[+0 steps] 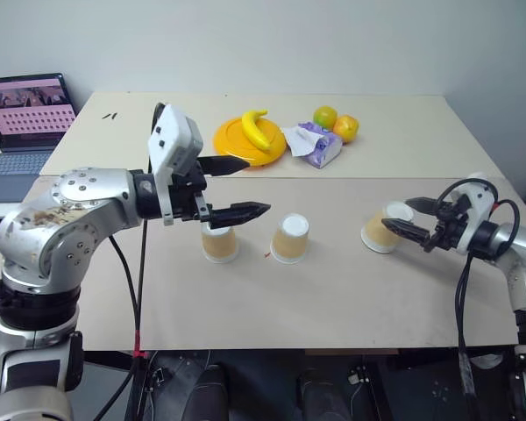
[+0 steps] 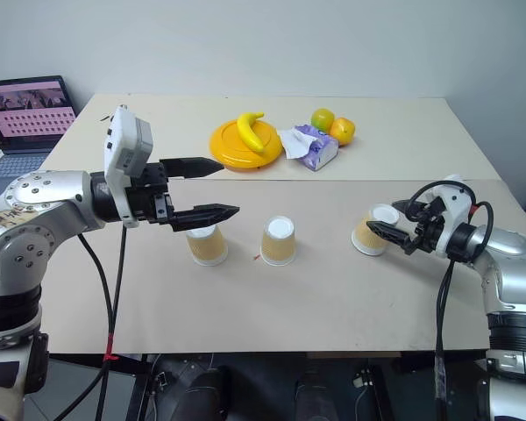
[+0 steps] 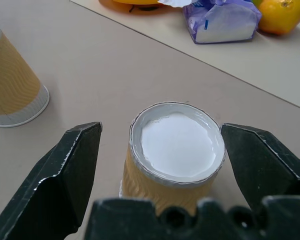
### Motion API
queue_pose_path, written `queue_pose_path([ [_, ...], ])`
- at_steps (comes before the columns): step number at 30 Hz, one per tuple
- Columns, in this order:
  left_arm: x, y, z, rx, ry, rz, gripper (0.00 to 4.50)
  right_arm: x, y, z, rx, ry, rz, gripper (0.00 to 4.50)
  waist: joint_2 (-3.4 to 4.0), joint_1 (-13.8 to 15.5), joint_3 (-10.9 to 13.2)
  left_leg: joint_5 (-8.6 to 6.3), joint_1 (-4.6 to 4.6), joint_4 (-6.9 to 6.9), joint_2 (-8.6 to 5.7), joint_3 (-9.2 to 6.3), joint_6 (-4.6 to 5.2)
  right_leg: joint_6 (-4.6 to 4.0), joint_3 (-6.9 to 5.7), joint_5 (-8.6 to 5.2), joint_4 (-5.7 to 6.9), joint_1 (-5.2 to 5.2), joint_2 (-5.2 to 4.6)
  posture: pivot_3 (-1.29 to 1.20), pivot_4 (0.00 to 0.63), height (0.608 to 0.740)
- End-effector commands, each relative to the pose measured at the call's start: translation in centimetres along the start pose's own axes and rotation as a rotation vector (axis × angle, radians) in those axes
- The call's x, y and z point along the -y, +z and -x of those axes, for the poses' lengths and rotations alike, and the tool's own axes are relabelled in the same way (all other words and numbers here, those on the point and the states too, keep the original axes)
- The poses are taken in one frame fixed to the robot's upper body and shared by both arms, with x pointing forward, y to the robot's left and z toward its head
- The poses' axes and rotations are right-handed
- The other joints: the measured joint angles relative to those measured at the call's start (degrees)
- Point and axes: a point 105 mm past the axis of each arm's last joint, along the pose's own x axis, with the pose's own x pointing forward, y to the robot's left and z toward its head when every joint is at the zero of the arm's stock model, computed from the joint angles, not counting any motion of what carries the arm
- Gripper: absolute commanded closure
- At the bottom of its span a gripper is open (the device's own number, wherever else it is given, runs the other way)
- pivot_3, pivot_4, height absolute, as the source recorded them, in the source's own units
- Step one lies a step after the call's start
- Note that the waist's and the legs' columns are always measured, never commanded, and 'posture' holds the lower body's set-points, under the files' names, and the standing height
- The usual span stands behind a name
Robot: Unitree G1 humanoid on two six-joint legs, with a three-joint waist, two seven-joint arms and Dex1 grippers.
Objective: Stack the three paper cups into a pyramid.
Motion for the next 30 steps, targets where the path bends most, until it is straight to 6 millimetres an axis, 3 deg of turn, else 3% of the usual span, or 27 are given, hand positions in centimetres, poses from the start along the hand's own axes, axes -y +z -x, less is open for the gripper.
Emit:
queue_pose_path([
  [1,0.3,0.9,0.4,0.016,0.011,-0.044,0.0,0.3,1.8,0.5,0.024,0.008,0.05,0.1,0.0,0.03,0.0,0.0,0.0,-0.01,0.0,0.0,0.0,0.0,0.0,0.0,0.0,0.0,0.0,0.0,0.15,0.732],
  [6,0.3,0.9,0.3,0.024,0.013,-0.044,0.0,0.4,2.0,0.4,0.023,0.012,0.058,0.1,0.01,0.04,0.0,0.0,-0.01,-0.01,0.0,0.0,0.0,0.0,0.0,0.0,-0.01,-0.01,0.0,0.0,0.15,0.732],
  [25,0.4,1.1,0.5,0.021,0.029,-0.049,0.0,0.9,0.0,-1.3,-0.001,0.018,0.047,0.1,0.0,-0.09,0.0,0.0,0.0,0.0,0.0,0.0,0.0,0.0,0.0,0.0,0.0,0.0,0.0,0.0,0.15,0.732],
  [30,0.4,1.1,0.6,0.019,0.032,-0.046,0.0,1.1,0.5,-1.0,0.008,0.019,0.058,0.1,0.0,-0.13,0.0,0.0,0.03,0.01,0.0,0.0,-0.01,0.0,0.0,0.01,0.0,0.03,0.0,0.0,0.15,0.732],
])
